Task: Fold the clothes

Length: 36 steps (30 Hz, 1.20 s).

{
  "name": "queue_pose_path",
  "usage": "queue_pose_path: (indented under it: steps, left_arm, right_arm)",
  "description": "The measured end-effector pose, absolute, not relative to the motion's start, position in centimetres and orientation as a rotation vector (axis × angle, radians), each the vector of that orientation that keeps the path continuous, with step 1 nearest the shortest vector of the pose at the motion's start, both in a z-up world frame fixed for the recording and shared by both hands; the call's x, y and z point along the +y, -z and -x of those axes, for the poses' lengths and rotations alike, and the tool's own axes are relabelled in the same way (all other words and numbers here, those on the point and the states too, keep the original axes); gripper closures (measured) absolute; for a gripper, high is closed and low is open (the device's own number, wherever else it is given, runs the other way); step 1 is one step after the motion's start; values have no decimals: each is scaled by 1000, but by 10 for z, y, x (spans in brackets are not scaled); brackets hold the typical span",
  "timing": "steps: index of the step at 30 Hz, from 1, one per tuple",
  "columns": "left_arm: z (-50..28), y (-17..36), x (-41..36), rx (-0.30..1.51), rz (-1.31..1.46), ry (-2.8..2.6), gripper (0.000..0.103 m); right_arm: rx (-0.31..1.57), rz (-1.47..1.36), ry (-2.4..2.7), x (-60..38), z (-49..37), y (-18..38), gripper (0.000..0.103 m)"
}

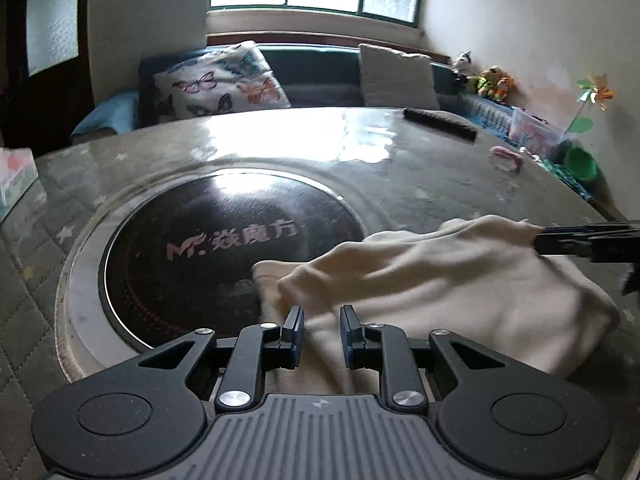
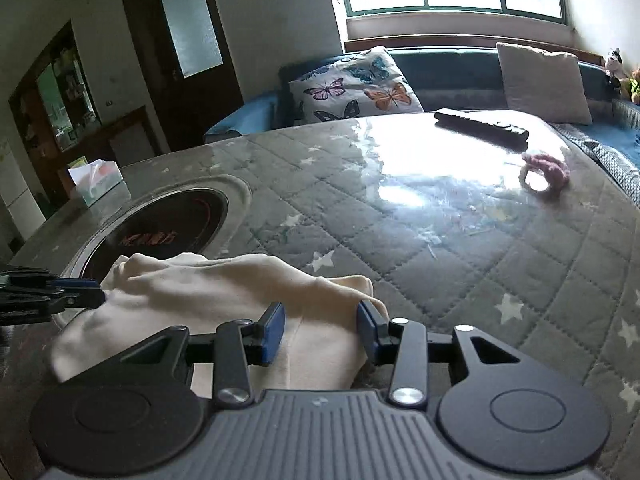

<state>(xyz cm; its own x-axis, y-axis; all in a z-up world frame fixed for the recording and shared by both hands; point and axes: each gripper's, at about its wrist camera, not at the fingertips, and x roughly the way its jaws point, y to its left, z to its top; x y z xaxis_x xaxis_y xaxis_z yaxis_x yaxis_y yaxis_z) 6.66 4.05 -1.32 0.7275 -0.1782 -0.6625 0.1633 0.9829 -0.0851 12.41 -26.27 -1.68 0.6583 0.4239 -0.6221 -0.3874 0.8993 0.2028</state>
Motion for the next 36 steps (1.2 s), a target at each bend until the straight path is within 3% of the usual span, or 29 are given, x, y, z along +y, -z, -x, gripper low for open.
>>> queue_pose_path:
  steps: [9,10,12,19,21,29,36]
  left_arm:
    - [-70,8,64,743,104,104,78]
    - [-69,6,68,742,119,97,76]
    - [-68,3,76,741,154,73,61]
    - [-58,-4,100,745,250,23,37]
    - [-55,-3,105,749,279,12,26]
    - [-48,4,111,781,392,35,21]
    - [-54,10,110,810,542,57,21]
  right_arm:
    - [659,80,-603,-220,-103,-7,63]
    - [656,95,-636,-211,-100,-9,62]
    - [658,124,-715,-191,-93,-10,62]
    - [657,304,-970,-119,-61,-4,62]
    - [653,361,-1027,-100,-52,0,62]
    - [582,572,-1073,-57,-21,16,58]
    - [582,511,-999,-61,-24,11,92]
